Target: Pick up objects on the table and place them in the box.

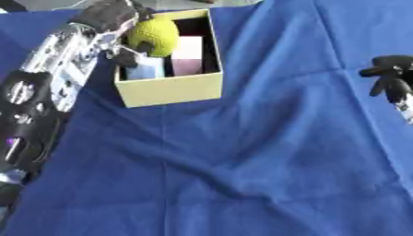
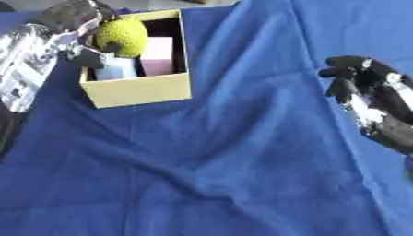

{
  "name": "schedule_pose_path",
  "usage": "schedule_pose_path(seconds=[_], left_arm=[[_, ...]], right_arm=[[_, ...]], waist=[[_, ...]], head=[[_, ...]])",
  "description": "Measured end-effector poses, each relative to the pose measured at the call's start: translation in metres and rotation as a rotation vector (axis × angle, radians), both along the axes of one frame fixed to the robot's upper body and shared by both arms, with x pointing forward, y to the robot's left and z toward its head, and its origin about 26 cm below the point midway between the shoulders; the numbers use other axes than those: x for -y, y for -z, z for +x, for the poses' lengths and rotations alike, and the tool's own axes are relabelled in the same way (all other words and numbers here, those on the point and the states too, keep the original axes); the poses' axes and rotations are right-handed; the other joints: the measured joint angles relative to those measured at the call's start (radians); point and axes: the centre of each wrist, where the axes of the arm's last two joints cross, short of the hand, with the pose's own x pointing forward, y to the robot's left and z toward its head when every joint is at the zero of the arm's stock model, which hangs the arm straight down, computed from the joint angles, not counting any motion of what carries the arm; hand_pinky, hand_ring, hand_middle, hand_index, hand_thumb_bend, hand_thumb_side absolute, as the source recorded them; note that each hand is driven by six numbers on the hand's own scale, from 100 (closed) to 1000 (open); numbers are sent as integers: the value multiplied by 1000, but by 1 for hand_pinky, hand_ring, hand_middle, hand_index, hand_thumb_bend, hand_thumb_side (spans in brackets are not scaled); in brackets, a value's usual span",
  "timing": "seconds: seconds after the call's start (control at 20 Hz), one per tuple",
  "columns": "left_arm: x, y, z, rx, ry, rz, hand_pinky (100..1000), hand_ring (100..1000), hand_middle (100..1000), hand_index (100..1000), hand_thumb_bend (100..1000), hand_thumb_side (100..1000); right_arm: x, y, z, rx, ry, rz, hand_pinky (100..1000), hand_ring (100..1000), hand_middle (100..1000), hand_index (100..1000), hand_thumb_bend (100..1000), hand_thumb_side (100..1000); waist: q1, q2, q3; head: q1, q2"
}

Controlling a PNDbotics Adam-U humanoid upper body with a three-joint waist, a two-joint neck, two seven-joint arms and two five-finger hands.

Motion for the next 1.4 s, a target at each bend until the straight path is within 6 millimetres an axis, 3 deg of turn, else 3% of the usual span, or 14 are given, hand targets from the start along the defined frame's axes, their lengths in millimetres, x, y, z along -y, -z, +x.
schedule_pose_path(seconds=[0.05,0.1,0.25,0.45,0.7,0.9,1.05,1.1,1.15,1.3,1.4], left_arm=[[-1,0,0,-2,-14,12,960,926,885,972,500,460],[-1,0,1,0,-27,21,975,938,891,972,554,513],[-2,-1,0,19,-59,45,1000,965,909,967,607,571],[-1,-12,-8,79,-79,12,1000,962,907,965,534,535],[2,-42,-30,165,-29,-82,985,944,889,957,464,512],[1,-64,-55,216,50,-148,941,906,859,936,283,487],[-1,-77,-77,250,126,-224,921,884,840,924,224,477],[-2,-82,-84,263,150,-253,870,833,796,891,100,425],[-4,-85,-90,276,171,-290,844,810,777,875,100,425],[-12,-94,-113,327,235,-456,772,742,718,828,100,565],[-19,-96,-130,355,291,-602,760,724,704,826,100,569]], right_arm=[[0,0,0,0,0,0,1000,813,476,819,100,523],[0,0,0,0,0,0,1000,813,476,819,100,523],[0,0,0,-1,0,0,1000,813,476,819,100,523],[0,1,0,-5,0,-1,1000,813,476,819,100,523],[0,1,0,-7,0,-1,1000,813,476,820,100,523],[0,1,0,-7,0,-1,1000,813,476,820,100,524],[0,1,0,-5,1,0,1000,813,476,820,100,524],[0,1,0,-4,1,0,1000,814,476,820,100,524],[0,1,0,-3,1,1,1000,814,476,820,100,524],[0,1,0,0,0,3,1000,814,476,820,100,525],[0,0,0,6,-3,5,1000,814,477,820,100,527]], waist=[[0,0,0],[0,0,0],[0,0,2],[-1,0,3],[-1,0,6],[-1,0,10],[-4,0,11],[-5,0,11],[-5,0,12],[-5,0,14],[-5,0,18]], head=[[0,0],[0,0],[-1,0],[-5,0],[-11,0],[-17,0],[-22,1],[-23,1],[-24,1],[-27,1],[-28,2]])
